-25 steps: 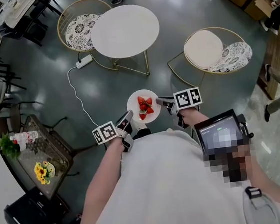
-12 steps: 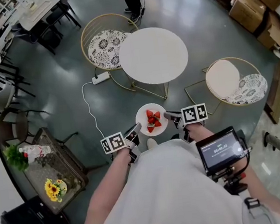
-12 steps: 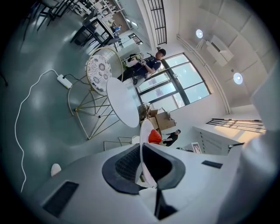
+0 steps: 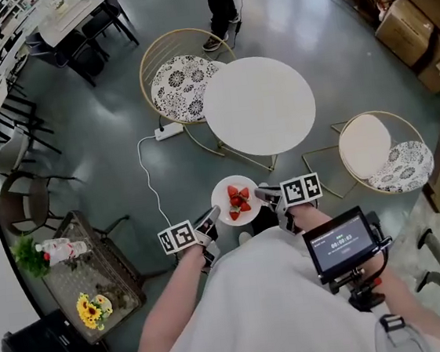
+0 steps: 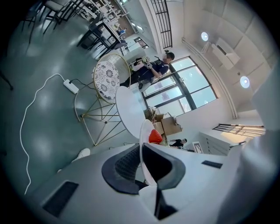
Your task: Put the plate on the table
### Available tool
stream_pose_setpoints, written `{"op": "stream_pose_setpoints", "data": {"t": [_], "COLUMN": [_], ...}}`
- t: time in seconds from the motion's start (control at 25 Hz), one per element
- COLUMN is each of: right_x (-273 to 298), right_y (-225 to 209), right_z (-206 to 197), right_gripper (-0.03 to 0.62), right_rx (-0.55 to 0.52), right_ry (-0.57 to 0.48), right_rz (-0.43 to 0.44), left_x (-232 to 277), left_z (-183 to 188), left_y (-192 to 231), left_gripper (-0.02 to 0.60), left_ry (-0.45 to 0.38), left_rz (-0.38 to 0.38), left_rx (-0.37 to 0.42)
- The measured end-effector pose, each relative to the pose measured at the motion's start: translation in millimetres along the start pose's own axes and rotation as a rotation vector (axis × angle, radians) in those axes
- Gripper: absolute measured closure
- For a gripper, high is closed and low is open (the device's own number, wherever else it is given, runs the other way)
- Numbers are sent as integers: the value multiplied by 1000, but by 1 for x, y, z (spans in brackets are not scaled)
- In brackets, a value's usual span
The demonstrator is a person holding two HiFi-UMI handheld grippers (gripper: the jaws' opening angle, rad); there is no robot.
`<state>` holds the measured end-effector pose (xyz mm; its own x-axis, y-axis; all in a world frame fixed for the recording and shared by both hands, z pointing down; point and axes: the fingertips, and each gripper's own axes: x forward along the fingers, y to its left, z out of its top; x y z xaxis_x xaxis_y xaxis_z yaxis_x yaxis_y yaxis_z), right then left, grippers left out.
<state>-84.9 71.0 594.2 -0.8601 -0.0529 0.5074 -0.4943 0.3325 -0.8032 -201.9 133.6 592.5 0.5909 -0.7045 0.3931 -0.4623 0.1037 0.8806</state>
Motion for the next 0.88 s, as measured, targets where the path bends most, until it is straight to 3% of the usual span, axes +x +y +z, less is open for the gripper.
{"op": "stream_pose_setpoints", "data": {"t": [0.36,0.6,0.88], "right_x": [23,6,7], "right_y": [-11,-47,-70], "right_z": [85,157,193], "right_gripper": [571,571,571], "right_rx": [-14,19,33], "right_ry": [6,-15,-14], "right_rz": [48,59,63], "left_x": [42,113,150], "left_z": [75,120,146], "left_y": [-2,-23,-23], "left_gripper": [563,563,562], "left_ry": [-21,25,61], "left_rz": [30,42,71], "left_rx": [7,32,61]}}
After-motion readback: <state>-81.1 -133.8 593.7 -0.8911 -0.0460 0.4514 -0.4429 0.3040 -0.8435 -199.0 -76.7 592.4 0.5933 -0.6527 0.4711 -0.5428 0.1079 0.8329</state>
